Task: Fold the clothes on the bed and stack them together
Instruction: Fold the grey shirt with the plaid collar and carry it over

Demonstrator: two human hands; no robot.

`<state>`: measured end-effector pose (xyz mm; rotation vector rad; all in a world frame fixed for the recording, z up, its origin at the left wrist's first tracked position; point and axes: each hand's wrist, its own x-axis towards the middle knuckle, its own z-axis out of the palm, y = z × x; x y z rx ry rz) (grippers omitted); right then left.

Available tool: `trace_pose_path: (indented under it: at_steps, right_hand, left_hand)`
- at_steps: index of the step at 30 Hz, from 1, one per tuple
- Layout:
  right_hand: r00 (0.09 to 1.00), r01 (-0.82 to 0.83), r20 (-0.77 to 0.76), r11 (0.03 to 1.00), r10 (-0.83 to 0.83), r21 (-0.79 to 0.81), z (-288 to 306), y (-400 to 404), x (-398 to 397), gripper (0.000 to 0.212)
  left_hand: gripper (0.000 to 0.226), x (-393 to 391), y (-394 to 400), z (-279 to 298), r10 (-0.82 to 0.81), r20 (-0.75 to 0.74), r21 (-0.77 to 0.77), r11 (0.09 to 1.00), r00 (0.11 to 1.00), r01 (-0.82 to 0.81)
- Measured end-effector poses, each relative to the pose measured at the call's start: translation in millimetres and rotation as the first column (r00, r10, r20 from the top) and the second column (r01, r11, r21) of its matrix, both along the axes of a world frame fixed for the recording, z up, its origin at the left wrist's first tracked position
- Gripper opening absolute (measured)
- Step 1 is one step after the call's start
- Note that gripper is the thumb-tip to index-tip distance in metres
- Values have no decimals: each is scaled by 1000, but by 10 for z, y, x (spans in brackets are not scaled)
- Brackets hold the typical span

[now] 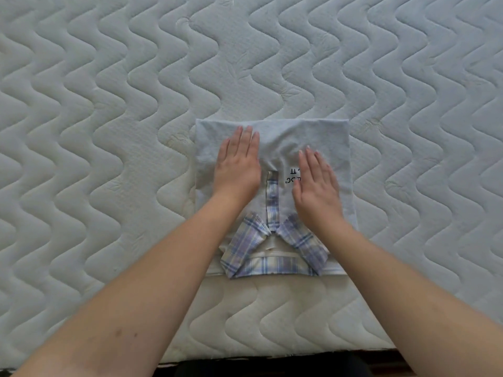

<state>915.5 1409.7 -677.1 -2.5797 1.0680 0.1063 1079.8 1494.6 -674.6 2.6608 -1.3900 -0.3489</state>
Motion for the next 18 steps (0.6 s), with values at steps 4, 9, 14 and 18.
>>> trace_pose_path:
  at_steps: [4,9,14,18]
  right_hand:
    - [1000,-6,9,1000,6,2,-131,-160,472,58]
    - [987,-131,-97,991,129,-19,-381,-394,796,60]
    - [967,-158,-204,987,150,-24,-521,-733,634,72]
    - [970,-38,-240,999,30,-26,-486,-997,412,81]
  left_hand:
    - [62,136,-339,-295,-67,4,131,989,998,66]
    - [67,316,-321,-568,-108,6,156,982,994,105]
    - [67,340,-293,-677,-40,20,153,988,999,36]
    - [66,384,-315,-673,-33,-36,184,982,999,39]
